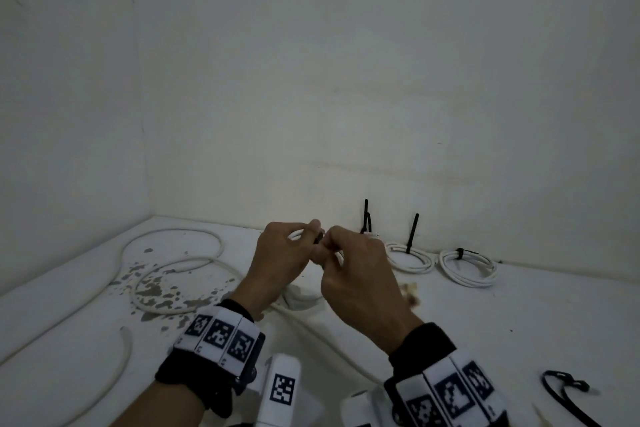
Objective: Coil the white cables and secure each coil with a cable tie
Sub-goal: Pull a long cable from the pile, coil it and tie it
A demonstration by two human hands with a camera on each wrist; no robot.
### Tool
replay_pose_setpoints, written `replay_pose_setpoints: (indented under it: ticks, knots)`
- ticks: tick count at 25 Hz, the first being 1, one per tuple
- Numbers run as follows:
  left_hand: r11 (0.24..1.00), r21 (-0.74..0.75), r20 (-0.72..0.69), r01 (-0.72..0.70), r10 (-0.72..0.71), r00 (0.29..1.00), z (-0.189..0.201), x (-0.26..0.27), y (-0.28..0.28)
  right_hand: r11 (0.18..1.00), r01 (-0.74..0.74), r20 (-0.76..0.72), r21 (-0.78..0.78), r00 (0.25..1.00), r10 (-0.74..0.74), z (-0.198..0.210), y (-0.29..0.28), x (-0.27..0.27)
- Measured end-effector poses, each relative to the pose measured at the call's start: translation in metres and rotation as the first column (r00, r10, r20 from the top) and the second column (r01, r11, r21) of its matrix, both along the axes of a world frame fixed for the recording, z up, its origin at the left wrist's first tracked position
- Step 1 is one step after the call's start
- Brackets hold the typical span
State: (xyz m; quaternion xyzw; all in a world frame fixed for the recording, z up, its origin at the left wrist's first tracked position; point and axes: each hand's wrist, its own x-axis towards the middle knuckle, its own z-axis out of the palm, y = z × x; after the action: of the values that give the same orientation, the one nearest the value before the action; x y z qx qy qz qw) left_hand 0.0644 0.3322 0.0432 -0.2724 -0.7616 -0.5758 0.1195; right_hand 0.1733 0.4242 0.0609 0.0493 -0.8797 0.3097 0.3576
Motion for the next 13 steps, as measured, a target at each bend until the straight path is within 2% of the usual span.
replay_pose_setpoints:
  ticks: [2, 4, 6, 9, 13]
  knots:
    - [0.999, 0.023, 0.03, 0.03, -0.031, 0.999, 0.005, 0.003, 0.0, 0.986, 0.028, -0.021, -0.162, 0.999, -0.032, 0.011, 0.009, 0.004]
    - [0.993, 0.046, 0.029, 0.112, -0.114, 0.993, 0.012, 0.012, 0.001, 0.915, 0.048, -0.098, -0.401, 0.991, -0.095, 0.028, 0.024, 0.009]
    - [0.977, 0.023, -0.007, 0.211, -0.211, 0.977, 0.017, 0.023, 0.003, 0.834, 0.06, -0.134, -0.548, 0.978, -0.158, 0.038, 0.037, 0.016]
    - [0.952, -0.015, -0.004, 0.306, -0.306, 0.952, 0.019, 0.037, 0.003, 0.801, 0.082, -0.131, -0.594, 0.972, -0.197, 0.042, 0.045, 0.019]
    - [0.947, -0.042, 0.106, 0.317, -0.311, 0.944, 0.021, 0.035, 0.003, 0.796, 0.058, -0.138, -0.603, 0.975, -0.176, 0.043, 0.044, 0.018]
